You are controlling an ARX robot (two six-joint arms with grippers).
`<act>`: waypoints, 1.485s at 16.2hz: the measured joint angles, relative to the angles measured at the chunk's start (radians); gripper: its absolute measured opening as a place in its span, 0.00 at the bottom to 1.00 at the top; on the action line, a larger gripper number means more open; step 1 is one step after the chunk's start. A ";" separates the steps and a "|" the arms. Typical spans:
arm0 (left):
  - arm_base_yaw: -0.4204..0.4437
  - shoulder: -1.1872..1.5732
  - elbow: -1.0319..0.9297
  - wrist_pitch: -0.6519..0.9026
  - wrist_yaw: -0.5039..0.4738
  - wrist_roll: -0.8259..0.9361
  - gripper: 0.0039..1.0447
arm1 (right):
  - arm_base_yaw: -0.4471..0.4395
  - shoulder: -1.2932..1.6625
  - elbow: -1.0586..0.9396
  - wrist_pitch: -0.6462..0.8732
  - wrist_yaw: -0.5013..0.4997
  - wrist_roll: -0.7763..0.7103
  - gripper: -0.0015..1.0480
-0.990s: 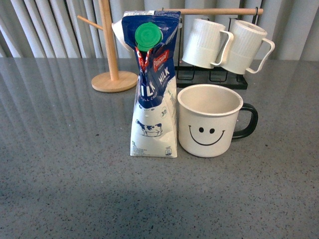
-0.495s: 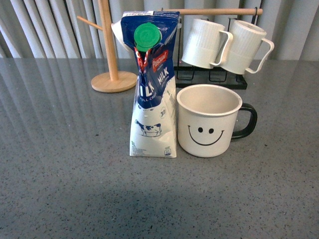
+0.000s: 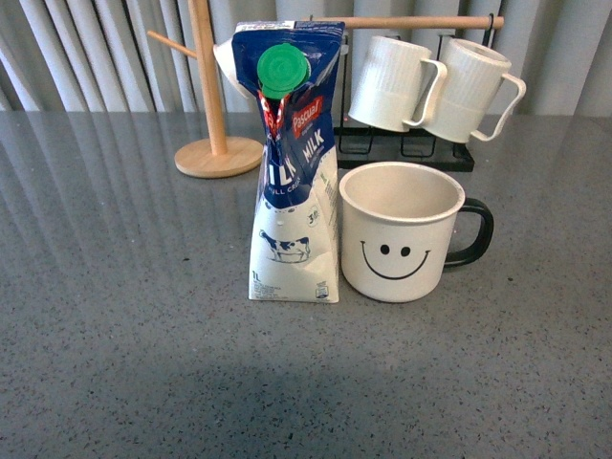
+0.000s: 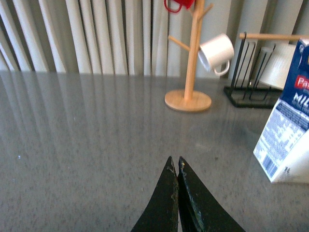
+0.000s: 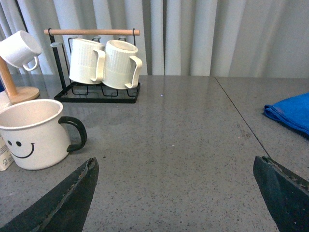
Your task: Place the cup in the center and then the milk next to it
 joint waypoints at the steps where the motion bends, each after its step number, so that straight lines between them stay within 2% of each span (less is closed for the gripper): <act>1: 0.000 -0.015 0.000 -0.007 0.000 0.000 0.01 | 0.000 0.000 0.000 0.000 0.000 0.000 0.94; 9: 0.000 -0.092 0.000 -0.082 0.000 0.000 0.01 | 0.000 0.000 0.000 0.000 0.000 0.000 0.94; 10: 0.000 -0.180 0.000 -0.221 0.000 0.000 0.01 | 0.000 0.000 0.000 0.000 0.000 0.000 0.94; 11: 0.000 -0.254 0.000 -0.249 0.000 0.000 0.01 | 0.000 0.000 0.000 0.000 0.000 0.000 0.94; 20: 0.000 -0.252 0.000 -0.257 0.000 0.001 0.01 | 0.000 0.000 0.000 0.000 0.000 0.000 0.94; 21: 0.000 -0.252 0.000 -0.257 -0.001 0.001 0.07 | 0.000 0.000 0.000 0.000 0.000 0.000 0.94; 24: 0.000 -0.252 0.000 -0.257 0.000 0.001 0.41 | 0.000 0.000 0.000 0.000 0.000 0.000 0.94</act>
